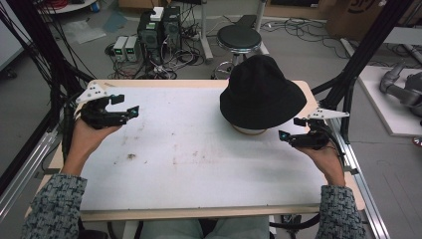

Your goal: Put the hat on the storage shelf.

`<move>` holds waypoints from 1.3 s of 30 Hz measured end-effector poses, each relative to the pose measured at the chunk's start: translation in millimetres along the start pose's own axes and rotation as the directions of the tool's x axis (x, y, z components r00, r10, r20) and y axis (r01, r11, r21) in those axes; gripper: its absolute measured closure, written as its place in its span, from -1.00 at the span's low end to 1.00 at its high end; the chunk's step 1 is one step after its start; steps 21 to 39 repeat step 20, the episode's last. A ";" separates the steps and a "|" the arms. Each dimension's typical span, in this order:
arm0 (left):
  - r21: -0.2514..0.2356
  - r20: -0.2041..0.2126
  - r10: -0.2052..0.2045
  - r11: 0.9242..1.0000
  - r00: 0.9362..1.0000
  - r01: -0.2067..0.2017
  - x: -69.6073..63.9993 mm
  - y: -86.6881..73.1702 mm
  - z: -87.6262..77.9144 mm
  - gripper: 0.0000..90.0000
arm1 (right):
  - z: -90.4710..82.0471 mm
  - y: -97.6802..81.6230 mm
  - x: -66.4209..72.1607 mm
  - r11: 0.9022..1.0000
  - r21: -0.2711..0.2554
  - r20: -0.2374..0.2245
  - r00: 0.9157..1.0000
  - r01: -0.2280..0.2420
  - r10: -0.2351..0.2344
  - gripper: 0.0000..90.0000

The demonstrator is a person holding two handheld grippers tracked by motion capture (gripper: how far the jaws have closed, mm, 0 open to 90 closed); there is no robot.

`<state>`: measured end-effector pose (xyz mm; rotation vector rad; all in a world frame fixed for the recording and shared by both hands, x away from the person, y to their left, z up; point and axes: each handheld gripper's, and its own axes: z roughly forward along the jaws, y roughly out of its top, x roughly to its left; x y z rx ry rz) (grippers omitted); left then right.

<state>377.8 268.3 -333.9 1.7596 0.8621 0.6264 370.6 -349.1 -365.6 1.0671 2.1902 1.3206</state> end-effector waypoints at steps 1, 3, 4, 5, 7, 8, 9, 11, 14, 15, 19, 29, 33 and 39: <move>0.002 -0.017 -0.006 1.000 1.000 0.006 0.6 -7.2 -1.6 -0.40 | 0.3 -0.5 0.6 1.000 0.002 -0.005 1.000 0.000 0.000 -0.72; 0.004 -0.026 -0.020 1.000 0.999 0.020 2.6 -16.5 -2.9 -0.40 | 0.5 -1.0 0.8 1.000 0.005 -0.006 1.000 0.000 0.000 -0.72; 0.006 -0.029 -0.027 1.000 0.999 0.027 3.5 -21.3 -3.4 -0.40 | 0.5 -1.0 0.8 1.000 0.005 -0.006 1.000 0.000 0.000 -0.72; 0.011 -0.038 -0.025 1.000 0.999 0.025 4.1 -25.5 -4.1 -0.40 | 0.6 -1.3 1.0 1.000 0.006 -0.008 1.000 -0.003 0.003 -0.72; 0.014 -0.056 -0.019 1.000 0.998 0.020 5.6 -32.0 -6.4 -0.40 | 0.8 -1.7 1.6 1.000 0.009 -0.012 1.000 -0.001 0.001 -0.72; 0.012 -0.060 -0.024 1.000 0.998 0.024 6.8 -34.6 -7.7 -0.40 | 1.2 -1.9 1.5 1.000 0.010 -0.015 1.000 0.004 -0.004 -0.72; 0.010 -0.064 -0.028 1.000 0.998 0.029 8.1 -37.4 -9.1 -0.40 | 1.4 -2.1 1.7 1.000 0.011 -0.016 1.000 0.004 -0.004 -0.72; 0.009 -0.068 -0.026 1.000 0.997 0.027 9.6 -41.2 -10.9 -0.40 | 1.8 -2.5 1.5 1.000 0.014 -0.014 1.000 -0.001 0.001 -0.72; 0.000 -0.073 -0.023 1.000 0.997 0.023 11.3 -44.5 -13.4 -0.40 | 2.7 -3.4 1.5 1.000 0.018 -0.013 1.000 -0.007 0.007 -0.72; 0.001 -0.074 -0.026 1.000 0.997 0.026 12.2 -45.7 -14.2 -0.40 | 3.1 -3.6 1.5 1.000 0.018 -0.014 1.000 -0.008 0.008 -0.72; 0.006 -0.075 -0.039 0.999 0.996 0.040 13.6 -49.4 -14.1 -0.40 | 2.8 -4.1 1.9 1.000 0.015 -0.020 1.000 -0.008 0.008 -0.72; 0.010 -0.074 -0.037 0.999 0.997 0.037 13.7 -50.1 -13.8 -0.40 | 2.6 -4.0 1.7 1.000 0.013 -0.020 1.000 -0.006 0.006 -0.72; 0.010 -0.074 -0.037 0.999 0.997 0.037 13.7 -50.1 -13.8 -0.40 | 2.6 -4.0 1.7 1.000 0.013 -0.020 1.000 -0.006 0.006 -0.72; 0.010 -0.074 -0.037 0.999 0.997 0.037 13.7 -50.1 -13.8 -0.40 | 2.6 -4.0 1.7 1.000 0.013 -0.020 1.000 -0.006 0.006 -0.72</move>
